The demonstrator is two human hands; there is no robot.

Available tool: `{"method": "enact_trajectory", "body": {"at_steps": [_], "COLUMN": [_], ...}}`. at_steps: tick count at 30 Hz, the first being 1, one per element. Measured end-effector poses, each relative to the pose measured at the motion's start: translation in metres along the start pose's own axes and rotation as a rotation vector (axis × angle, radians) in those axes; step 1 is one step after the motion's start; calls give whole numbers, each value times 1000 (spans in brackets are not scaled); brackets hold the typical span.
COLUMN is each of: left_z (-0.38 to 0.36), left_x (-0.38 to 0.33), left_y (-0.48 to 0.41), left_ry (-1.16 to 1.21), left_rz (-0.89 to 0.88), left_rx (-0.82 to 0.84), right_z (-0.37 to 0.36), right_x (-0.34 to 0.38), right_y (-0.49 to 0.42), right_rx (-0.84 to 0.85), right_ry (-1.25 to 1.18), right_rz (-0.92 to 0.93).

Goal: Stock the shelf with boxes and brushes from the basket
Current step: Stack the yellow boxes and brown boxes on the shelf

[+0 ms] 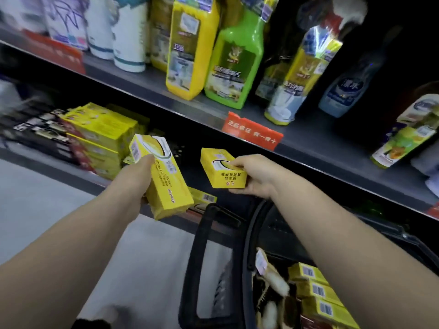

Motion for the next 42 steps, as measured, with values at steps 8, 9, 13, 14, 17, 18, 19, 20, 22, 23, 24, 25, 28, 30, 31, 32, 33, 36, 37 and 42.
{"method": "enact_trajectory", "body": {"at_steps": [8, 9, 13, 14, 17, 18, 19, 20, 22, 23, 24, 25, 28, 30, 31, 32, 33, 36, 37, 42], "left_z": [13, 14, 16, 15, 9, 7, 4, 1, -3, -5, -6, -7, -10, -10, -10, -10, -10, -10, -11, -11], "left_x": [3, 4, 5, 6, 8, 10, 12, 14, 17, 19, 20, 21, 22, 22, 23, 23, 24, 23, 23, 21], "left_y": [-42, -46, -61, -63, -68, -69, -70, -72, -73, -73, -73, -72, -71, -70, -69, -69, -68, -67, -66, -67], "left_ry": [-105, -112, -53, -33, -10, -8, -6, -6, -10, -13, -14, -12, 7, 13, 16, 19, 24, 39, 43, 34], "left_rz": [-67, -64, -30, -17, 7, 13, 20, 29, 55, 69, 82, 94, 113, 121, 125, 129, 132, 142, 146, 146], "left_rx": [-90, -94, -109, -112, -107, -100, -90, -78, -55, -46, -38, -33, -16, -8, -8, -7, -5, 6, 8, -1], "right_z": [-34, -37, -42, -44, -52, -55, -57, -59, -62, -63, -65, -67, -72, -73, -73, -71, -70, -69, -69, -84], "right_x": [-8, -13, -35, -39, -53, -58, -64, -69, -73, -72, -71, -71, -71, -70, -69, -69, -68, -67, -65, -18], "right_y": [-134, -146, -185, -190, -201, -203, -205, -205, -203, -203, -201, -200, -196, -194, -194, -195, -196, -193, -192, -163], "right_rx": [-141, -111, 40, 72, 160, 191, 229, 261, 279, 277, 275, 282, 315, 318, 308, 298, 295, 301, 303, 253], "right_ry": [1418, 1446, 1433, 1448, 1516, 1532, 1554, 1576, 1609, 1626, 1632, 1629, 1594, 1586, 1584, 1577, 1566, 1533, 1520, 1151], "right_rz": [177, 195, 202, 188, 129, 102, 75, 51, 54, 84, 111, 132, 162, 169, 167, 160, 155, 149, 146, 345]}}
Point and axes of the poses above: each hand's wrist, its own y-axis away from the middle knuckle, its own z-axis out of the back of the hand, x = y × z, the point moved 7 cm from there along -y, towards the middle knuckle, and after that the axes turned 5 degrees about -x, right-handed, at the moved point
